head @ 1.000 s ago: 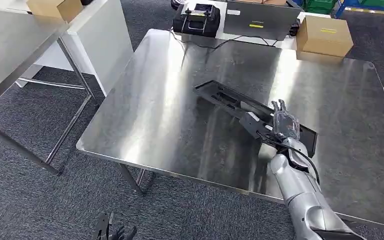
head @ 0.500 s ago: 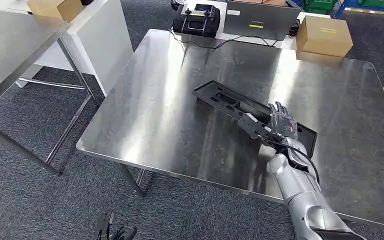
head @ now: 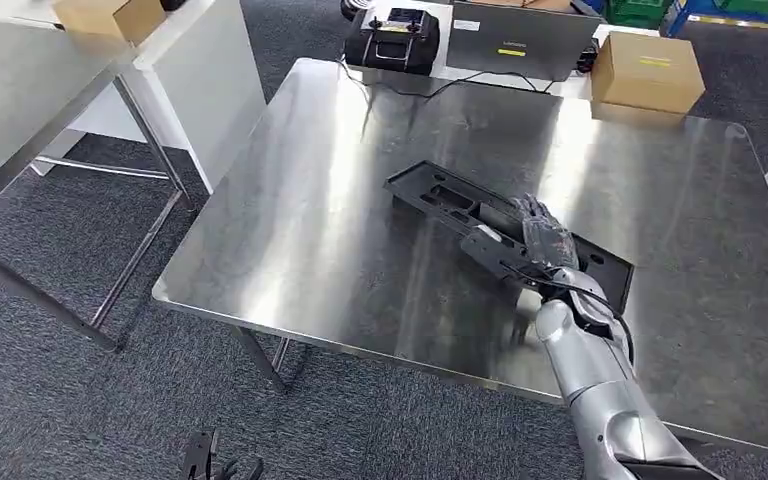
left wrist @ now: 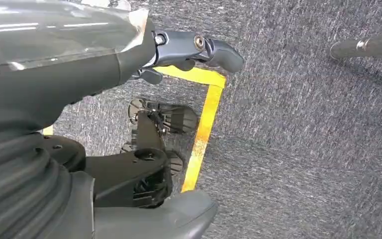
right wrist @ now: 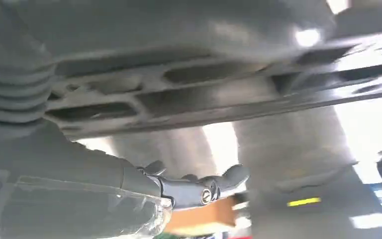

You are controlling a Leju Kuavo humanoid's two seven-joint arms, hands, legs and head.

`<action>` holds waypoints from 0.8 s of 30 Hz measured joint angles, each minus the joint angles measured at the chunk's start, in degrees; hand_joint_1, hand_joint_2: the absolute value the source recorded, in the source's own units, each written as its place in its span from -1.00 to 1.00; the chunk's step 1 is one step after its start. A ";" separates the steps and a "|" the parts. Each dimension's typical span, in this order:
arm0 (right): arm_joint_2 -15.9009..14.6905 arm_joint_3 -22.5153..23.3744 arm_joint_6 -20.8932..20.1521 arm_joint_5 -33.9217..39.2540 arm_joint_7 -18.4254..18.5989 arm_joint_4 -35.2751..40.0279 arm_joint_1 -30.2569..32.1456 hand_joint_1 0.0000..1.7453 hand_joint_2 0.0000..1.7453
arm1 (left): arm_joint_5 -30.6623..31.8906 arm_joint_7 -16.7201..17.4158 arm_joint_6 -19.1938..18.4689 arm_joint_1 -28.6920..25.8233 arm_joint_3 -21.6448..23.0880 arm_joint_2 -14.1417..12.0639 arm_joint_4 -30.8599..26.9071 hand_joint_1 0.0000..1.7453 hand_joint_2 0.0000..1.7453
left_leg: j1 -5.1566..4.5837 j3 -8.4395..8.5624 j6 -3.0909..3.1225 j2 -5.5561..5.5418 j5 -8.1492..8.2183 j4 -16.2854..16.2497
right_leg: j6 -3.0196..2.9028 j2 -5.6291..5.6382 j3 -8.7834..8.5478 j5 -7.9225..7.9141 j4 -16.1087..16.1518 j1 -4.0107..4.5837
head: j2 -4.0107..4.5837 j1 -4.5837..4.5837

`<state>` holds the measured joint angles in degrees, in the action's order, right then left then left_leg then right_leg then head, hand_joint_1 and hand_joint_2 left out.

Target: Take the parts from the cabinet and place them on the table.

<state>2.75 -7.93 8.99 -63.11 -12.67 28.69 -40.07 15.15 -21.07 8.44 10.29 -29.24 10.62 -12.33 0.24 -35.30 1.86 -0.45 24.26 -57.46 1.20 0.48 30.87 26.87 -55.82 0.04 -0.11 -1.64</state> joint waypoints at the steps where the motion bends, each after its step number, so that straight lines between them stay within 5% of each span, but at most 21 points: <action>1: 0.09 -0.37 -0.65 1.10 -0.86 0.96 0.41 -1.00 -1.00 | 0.00 0.28 -0.22 0.01 0.00 -0.04 0.00 -1.00 1.00 | 0.00 0.00 0.00 0.00 0.00 0.00 | 0.00 -0.01 0.00 0.00 0.00 0.00 | 0.00 0.00; 3: 0.33 -1.40 -1.38 2.48 -1.45 3.30 1.28 -1.00 -1.00 | 0.00 1.24 -0.70 0.04 0.00 -0.26 0.00 -1.00 1.00 | 0.00 0.00 0.00 -0.02 0.00 0.00 | 0.00 -0.02 0.00 0.00 0.00 0.00 | 0.00 0.00; 4: 0.40 -1.93 -1.66 2.93 -1.52 4.49 1.65 -1.00 -1.00 | 0.00 1.44 -0.79 0.06 0.00 -0.33 0.00 -1.00 -1.00 | 0.00 0.00 0.00 -0.02 0.00 0.00 | 0.00 -0.01 0.00 0.00 0.00 0.00 | 0.00 0.00; 24: -0.72 -8.26 4.98 5.23 -0.16 28.65 11.53 -1.00 -1.00 | -1.53 3.08 -0.72 0.17 -1.46 -0.92 0.00 -1.00 -1.00 | -0.12 0.00 0.07 -0.02 0.08 -0.07 | 0.01 -0.01 -0.01 0.01 0.04 -0.16 | 0.00 0.00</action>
<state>2.03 -16.19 13.97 -57.88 -12.83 57.34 -28.54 13.62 -17.99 7.72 10.45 -30.71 9.71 -12.33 0.12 -35.31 1.93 -0.47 24.34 -57.53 1.21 0.47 30.86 26.88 -55.78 -0.12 -0.11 -1.64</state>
